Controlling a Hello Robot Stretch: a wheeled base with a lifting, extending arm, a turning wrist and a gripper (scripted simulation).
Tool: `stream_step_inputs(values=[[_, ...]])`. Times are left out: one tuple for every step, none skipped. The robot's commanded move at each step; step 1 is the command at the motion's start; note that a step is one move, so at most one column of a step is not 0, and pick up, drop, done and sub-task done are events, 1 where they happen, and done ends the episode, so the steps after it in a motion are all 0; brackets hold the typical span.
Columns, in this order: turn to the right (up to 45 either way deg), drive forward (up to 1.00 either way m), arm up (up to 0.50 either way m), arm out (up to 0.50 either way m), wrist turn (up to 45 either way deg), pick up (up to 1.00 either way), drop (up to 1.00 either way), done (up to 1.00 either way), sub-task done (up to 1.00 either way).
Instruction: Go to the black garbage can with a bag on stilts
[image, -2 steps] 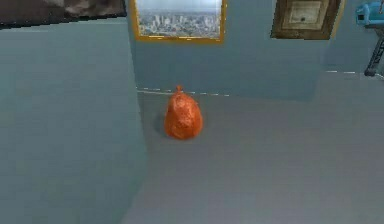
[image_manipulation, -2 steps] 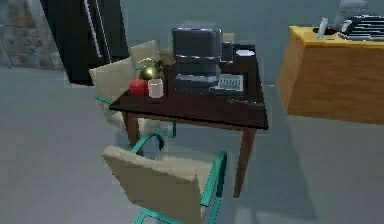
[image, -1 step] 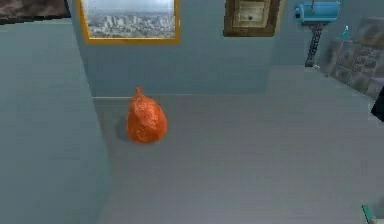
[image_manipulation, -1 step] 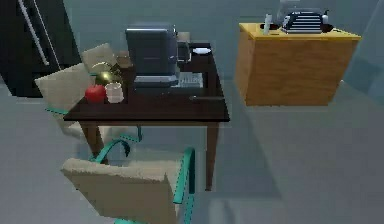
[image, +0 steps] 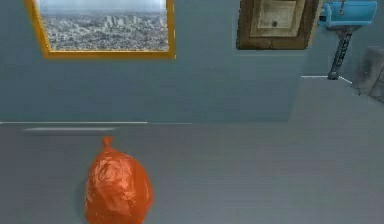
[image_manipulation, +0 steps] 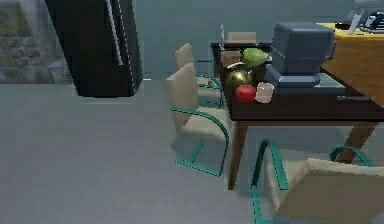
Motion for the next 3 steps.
stream_step_inputs(values=[[0.0,1.00,0.00,0.00,0.0,0.00,0.00,0.00,0.00],[9.0,0.00,0.00,0.00,0.0,0.00,0.00,0.00,0.00],[0.0,0.30,0.00,0.00,0.0,0.00,0.00,0.00,0.00]])
